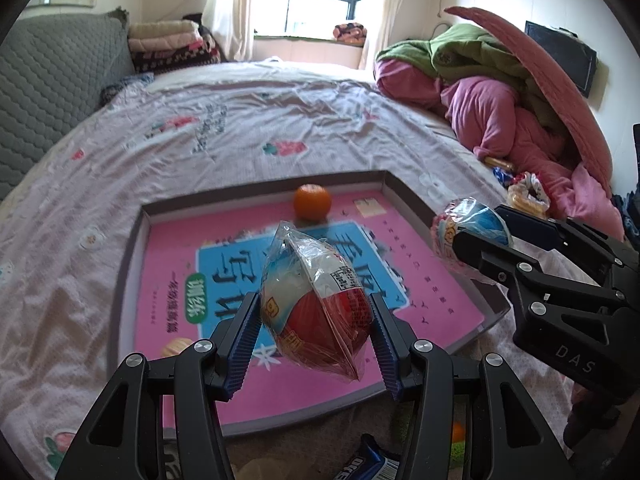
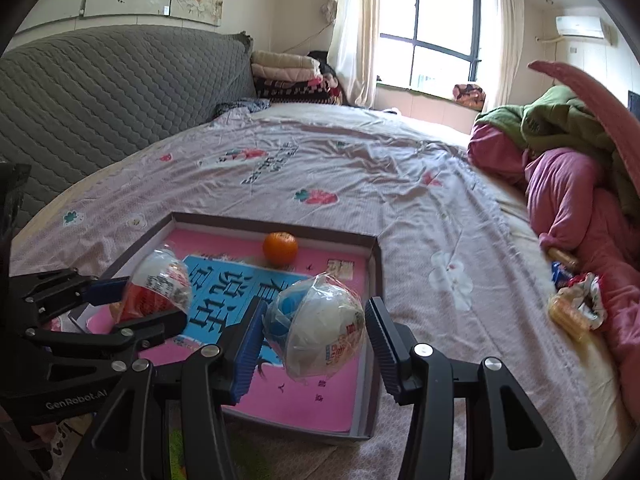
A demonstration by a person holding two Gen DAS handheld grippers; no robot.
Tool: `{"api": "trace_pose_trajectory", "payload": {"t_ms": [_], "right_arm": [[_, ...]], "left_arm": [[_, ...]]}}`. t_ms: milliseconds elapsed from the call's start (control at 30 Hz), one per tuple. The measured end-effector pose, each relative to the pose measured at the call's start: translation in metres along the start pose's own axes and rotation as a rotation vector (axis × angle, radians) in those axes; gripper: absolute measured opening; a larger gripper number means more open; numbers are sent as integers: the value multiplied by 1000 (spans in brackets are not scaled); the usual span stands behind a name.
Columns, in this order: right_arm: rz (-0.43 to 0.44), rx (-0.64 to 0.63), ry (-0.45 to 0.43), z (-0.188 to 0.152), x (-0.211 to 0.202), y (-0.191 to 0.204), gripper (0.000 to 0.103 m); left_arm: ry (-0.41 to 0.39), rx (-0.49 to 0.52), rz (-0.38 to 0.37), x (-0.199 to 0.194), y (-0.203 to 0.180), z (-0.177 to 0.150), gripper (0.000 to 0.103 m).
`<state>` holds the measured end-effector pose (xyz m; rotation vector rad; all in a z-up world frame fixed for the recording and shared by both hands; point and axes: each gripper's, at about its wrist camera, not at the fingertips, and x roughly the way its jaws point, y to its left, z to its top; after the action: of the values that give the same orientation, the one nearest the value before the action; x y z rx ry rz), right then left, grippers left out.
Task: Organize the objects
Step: 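Carry the bagged red item and blue-white egg over the tray with both grippers, then lower the blue-white egg into the tray with the right gripper while the left lowers the bag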
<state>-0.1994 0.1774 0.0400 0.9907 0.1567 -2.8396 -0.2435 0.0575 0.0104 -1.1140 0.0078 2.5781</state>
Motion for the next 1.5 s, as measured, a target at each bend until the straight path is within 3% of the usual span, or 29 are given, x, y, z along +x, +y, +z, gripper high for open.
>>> {"api": "trace_pose_trajectory", "payload": {"t_ms": [467,1067,1300,1500], "right_arm": [[-9,-12,105,-12,21,4,51],[-4,-61,102,-14,24,14,51],[20,-12,174,-21,38,6,52],[20,-7,177,-23,37,5,52]], "left_arm": [[71,40,1,19,-9,-12,55],[91,77,62,24,-11,-13,55],[82,130,112,24,-16,-15,55],[111,127,108,29,-14,-17,55]]}}
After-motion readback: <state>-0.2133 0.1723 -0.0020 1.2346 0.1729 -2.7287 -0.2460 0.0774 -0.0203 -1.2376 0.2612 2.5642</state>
